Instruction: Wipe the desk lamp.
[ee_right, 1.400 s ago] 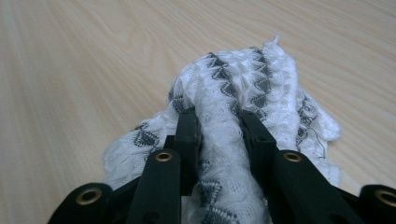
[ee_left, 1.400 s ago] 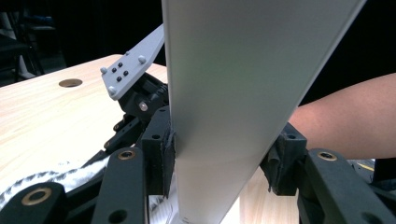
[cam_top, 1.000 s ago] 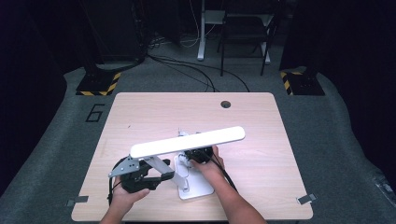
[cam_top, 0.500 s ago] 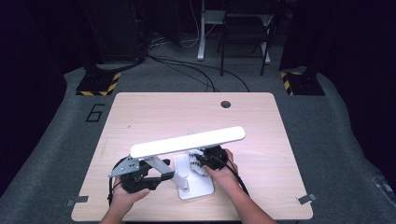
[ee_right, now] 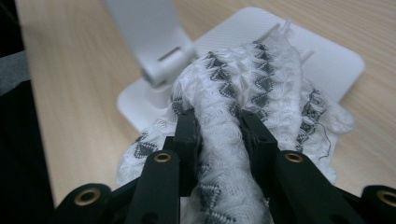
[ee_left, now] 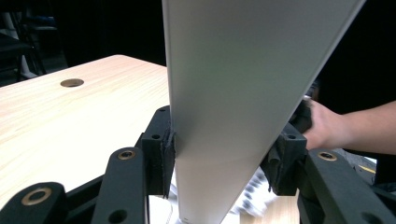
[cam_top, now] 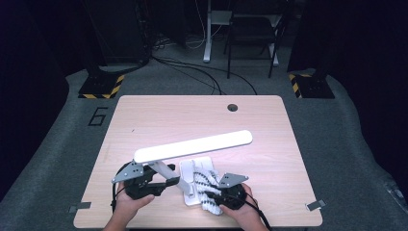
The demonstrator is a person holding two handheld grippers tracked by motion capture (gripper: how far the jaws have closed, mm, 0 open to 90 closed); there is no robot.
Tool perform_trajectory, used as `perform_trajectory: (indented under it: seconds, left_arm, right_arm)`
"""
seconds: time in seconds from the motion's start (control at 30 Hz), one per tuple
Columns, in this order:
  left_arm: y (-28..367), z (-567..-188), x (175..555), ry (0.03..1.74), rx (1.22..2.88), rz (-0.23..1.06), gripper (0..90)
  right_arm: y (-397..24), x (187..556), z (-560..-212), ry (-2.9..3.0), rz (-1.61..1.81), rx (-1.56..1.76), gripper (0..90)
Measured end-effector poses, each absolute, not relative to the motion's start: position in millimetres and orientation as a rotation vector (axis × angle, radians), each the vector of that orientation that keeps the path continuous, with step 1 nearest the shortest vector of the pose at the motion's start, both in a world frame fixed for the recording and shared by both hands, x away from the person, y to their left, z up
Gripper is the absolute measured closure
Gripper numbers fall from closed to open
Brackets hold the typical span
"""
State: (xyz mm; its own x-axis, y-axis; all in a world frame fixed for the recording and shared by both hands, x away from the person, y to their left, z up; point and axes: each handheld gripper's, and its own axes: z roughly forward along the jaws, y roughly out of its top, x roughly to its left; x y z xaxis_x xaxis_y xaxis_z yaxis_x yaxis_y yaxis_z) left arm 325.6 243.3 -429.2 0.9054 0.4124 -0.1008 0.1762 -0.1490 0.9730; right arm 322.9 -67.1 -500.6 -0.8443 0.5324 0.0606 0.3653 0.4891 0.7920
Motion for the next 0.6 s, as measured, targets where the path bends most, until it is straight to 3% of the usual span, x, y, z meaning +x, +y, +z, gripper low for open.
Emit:
perform_trajectory:
  seconds: [0.27, 0.6]
  left_arm:
    - [243.0, -429.0, 325.1, 0.446, 1.730, 0.226, 52.1]
    - [242.1, -428.7, 324.6, 0.449, 1.733, 0.233, 52.3]
  right_arm:
    - [-50.4, 298.2, -503.0, 2.604, 1.271, 0.695, 71.9]
    - [-39.2, 296.6, -507.5, 2.637, 1.308, 0.637, 72.4]
